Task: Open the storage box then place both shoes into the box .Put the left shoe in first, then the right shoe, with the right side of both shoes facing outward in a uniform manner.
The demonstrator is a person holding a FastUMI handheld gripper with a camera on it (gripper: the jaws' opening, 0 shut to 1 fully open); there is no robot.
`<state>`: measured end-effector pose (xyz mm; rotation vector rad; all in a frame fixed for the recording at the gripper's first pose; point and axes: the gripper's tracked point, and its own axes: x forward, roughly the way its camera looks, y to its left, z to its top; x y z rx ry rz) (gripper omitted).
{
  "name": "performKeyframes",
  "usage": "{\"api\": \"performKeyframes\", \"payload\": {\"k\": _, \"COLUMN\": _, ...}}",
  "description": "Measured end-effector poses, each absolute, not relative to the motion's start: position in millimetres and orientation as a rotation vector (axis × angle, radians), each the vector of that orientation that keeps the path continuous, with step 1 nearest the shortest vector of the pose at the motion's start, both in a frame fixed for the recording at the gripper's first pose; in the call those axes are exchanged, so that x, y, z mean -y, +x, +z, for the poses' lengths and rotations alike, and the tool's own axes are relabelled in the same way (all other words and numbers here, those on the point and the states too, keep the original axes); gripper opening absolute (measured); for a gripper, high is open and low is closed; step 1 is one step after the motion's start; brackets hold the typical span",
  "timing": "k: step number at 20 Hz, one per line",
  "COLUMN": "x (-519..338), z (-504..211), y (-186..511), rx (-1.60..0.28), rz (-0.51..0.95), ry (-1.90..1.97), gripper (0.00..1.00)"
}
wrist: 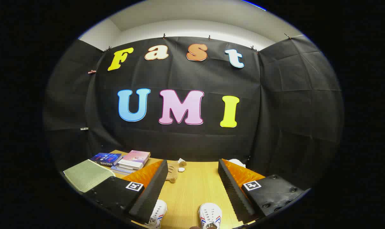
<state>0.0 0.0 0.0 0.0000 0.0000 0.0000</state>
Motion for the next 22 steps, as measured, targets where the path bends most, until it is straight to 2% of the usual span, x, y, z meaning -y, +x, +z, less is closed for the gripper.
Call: {"api": "performKeyframes", "payload": {"k": 22, "x": -32, "z": -13, "y": -8, "rx": -0.029, "rz": 0.041, "ry": -0.015, "gripper": 0.97}}
